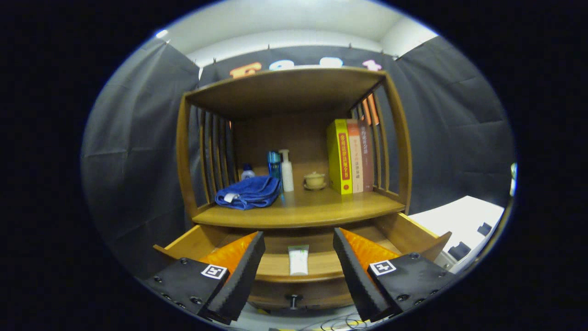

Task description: Pull open the drawer, take out the items inside it, and place them on the countertop above the cabinet.

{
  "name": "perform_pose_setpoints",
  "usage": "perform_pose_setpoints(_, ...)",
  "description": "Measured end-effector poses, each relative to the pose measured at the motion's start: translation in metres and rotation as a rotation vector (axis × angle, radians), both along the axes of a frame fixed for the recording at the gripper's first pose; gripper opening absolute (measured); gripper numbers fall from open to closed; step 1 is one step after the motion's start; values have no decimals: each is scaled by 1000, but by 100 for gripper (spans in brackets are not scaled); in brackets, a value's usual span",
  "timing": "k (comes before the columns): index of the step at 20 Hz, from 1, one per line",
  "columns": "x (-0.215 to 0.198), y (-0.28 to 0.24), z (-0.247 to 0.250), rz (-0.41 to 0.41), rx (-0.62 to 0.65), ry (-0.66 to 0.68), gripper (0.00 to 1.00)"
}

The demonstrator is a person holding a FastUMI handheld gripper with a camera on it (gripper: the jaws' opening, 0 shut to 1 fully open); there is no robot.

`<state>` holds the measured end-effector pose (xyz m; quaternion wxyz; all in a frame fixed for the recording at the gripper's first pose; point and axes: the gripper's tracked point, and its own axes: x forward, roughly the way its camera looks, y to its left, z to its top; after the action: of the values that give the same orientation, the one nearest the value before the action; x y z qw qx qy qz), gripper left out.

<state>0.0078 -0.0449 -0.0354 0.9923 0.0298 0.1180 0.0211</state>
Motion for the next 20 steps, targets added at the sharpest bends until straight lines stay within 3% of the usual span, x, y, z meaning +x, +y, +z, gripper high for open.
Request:
perform_pose_setpoints(4, 61, 12, -15, 82, -122, 250, 98)
perform_pose_setpoints(9, 80, 31, -89, 165, -190, 607, 98)
perform_pose_setpoints(15, 79, 19, -149, 114, -199, 846, 99)
perform_pose_setpoints(20, 77, 19, -172, 117, -169, 966, 92)
